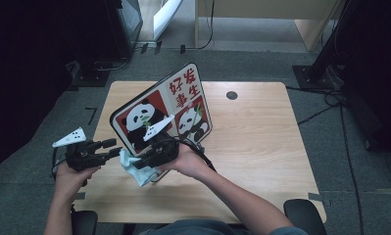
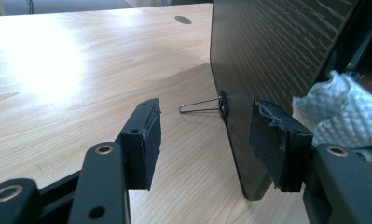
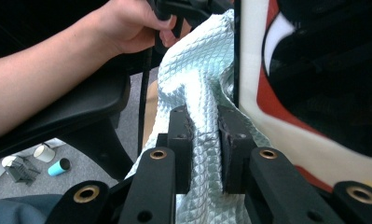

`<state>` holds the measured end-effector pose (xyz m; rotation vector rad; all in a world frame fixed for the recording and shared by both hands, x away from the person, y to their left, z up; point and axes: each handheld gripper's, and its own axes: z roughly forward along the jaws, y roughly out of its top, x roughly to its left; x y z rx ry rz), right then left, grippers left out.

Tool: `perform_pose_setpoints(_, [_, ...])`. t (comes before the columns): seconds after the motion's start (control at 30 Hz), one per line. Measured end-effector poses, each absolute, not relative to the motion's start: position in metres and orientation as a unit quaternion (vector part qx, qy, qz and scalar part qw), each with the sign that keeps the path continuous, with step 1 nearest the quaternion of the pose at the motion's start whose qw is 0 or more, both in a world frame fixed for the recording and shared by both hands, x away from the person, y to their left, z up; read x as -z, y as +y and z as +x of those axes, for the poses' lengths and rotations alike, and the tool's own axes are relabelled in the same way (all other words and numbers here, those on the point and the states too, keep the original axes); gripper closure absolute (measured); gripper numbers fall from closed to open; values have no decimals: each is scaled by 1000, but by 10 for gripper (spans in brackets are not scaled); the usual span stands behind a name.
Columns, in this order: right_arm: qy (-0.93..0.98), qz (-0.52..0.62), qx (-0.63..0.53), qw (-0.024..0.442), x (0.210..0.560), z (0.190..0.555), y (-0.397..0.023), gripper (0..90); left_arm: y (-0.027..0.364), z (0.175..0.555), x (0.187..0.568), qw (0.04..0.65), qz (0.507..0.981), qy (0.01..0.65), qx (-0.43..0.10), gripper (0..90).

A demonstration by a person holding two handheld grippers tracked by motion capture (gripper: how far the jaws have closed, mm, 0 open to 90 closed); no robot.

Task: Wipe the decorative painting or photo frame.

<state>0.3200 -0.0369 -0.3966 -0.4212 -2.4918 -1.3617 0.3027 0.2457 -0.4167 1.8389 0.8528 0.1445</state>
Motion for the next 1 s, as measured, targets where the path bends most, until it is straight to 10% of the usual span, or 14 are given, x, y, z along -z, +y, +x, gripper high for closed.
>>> perform_pose_setpoints(1.0, [-852, -135, 493, 113, 343, 331, -25, 782, 241, 296, 409, 539, 771, 337, -52, 480])
